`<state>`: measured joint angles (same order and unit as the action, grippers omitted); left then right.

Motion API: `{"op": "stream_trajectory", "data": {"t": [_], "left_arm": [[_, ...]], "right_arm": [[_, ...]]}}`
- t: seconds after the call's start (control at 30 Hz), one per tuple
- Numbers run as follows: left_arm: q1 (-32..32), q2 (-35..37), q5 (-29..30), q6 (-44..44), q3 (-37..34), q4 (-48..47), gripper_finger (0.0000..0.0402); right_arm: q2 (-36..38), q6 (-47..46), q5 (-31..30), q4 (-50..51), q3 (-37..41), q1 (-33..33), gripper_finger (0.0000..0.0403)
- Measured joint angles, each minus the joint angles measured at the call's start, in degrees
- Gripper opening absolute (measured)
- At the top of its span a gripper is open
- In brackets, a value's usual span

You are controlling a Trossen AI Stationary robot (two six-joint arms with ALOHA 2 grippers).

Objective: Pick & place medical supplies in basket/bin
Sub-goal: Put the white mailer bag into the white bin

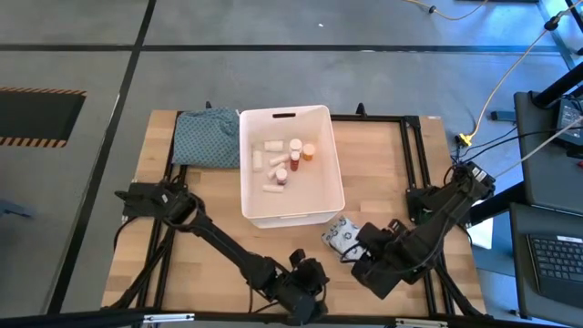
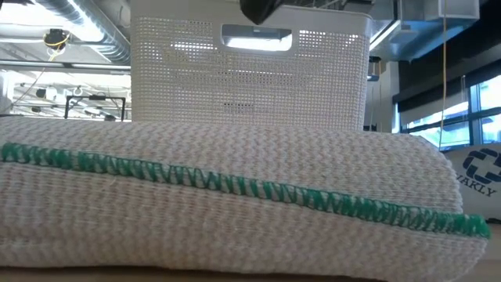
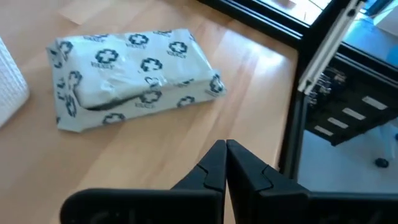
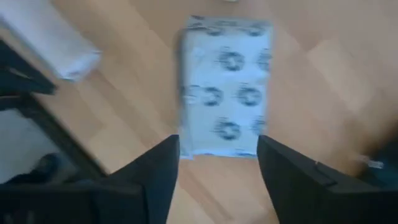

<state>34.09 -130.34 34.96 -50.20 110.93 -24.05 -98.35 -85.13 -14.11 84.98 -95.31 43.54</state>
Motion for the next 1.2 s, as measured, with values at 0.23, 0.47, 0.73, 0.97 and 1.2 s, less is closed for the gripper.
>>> {"op": "stream_trajectory", "data": {"t": [0.23, 0.47, 0.73, 0.97, 1.2], "left_arm": [[-0.2, 0.0, 0.4, 1.5, 0.0, -0.1, 0.0005], [-0.2, 0.0, 0.0, 2.1, 0.0, -0.1, 0.0002], [-0.2, 0.0, 0.0, 1.9, 0.0, -0.1, 0.0004], [-1.6, 0.0, 0.0, 3.2, 0.0, -0.1, 0.0005], [-4.0, -4.0, 0.6, 2.5, 0.0, 3.1, 0.0003]], "right_arm": [[4.8, 4.2, -1.4, 2.5, 2.4, -0.3, 0.0253], [15.8, 1.4, -1.3, -1.5, 15.7, -0.3, 0.0296], [31.7, 0.3, -0.8, -25.5, 37.6, -0.3, 0.0347], [38.4, 1.3, -0.3, -33.5, 52.2, -1.9, 0.0387], [38.2, 2.5, 1.6, -38.6, 59.9, -3.3, 0.039]]}}
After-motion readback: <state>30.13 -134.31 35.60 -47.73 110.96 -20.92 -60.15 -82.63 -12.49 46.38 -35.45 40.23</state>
